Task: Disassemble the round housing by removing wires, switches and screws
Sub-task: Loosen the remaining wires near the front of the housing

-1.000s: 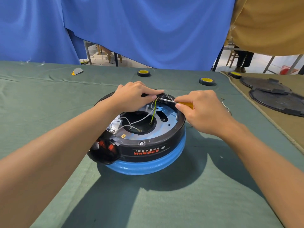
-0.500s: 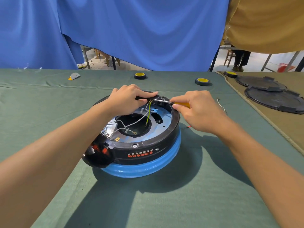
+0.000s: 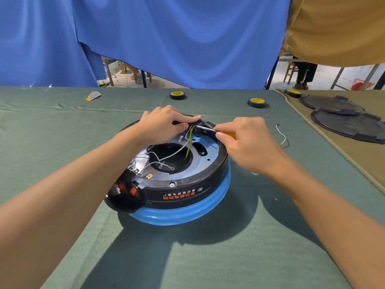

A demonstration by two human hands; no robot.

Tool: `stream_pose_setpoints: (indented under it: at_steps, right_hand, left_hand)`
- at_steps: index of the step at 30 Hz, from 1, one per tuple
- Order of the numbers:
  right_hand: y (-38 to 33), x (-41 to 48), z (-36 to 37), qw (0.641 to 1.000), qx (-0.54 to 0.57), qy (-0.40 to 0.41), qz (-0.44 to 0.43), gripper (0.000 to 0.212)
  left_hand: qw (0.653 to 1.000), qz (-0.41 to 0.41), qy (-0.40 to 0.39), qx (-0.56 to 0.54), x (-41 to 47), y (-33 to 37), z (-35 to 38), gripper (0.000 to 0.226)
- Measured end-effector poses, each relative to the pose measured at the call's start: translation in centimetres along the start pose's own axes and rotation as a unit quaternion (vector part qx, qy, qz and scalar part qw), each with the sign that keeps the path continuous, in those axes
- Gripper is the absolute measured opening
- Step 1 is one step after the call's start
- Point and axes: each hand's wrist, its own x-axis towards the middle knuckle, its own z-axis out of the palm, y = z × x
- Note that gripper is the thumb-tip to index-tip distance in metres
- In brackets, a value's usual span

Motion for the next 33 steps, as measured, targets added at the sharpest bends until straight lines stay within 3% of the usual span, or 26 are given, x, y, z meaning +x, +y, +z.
stream_pose_setpoints:
  at_steps: [11,18,27,31,33]
  right_hand:
    - [1.0,0.7,-0.1,0.999,0.003,-0.027,-0.020,0.022]
    - [3.2,1.6,-0.6,0.970,0.200,-0.085,0.104,0.017]
    - [1.4,0.9,0.1,0.999,-0.017,-0.040,-0.024,0.023]
    - [2.1,1.8,-0.9,0.989,0.114,-0.091,0.032,0.020]
    - [2.9,2.2,-1.1,0.957,0.241,-0.121,0.110,0.019]
  left_hand:
    - [0.999,-0.010,-0.046,0.001,-0.4,0.2,-0.5,0.035]
    - [0.999,-0.005,-0.053,0.006,-0.6,0.5,-0.7,0.038]
    - [0.999,-0.005,-0.041,0.011,-0.5,0.5,-0.4,0.040]
    - [0.999,-0.002,-0.038,0.002,-0.6,0.5,-0.6,0.040]
    - [0.999,-0.004,-0.037,-0.004,-0.7,0.6,-0.7,0.040]
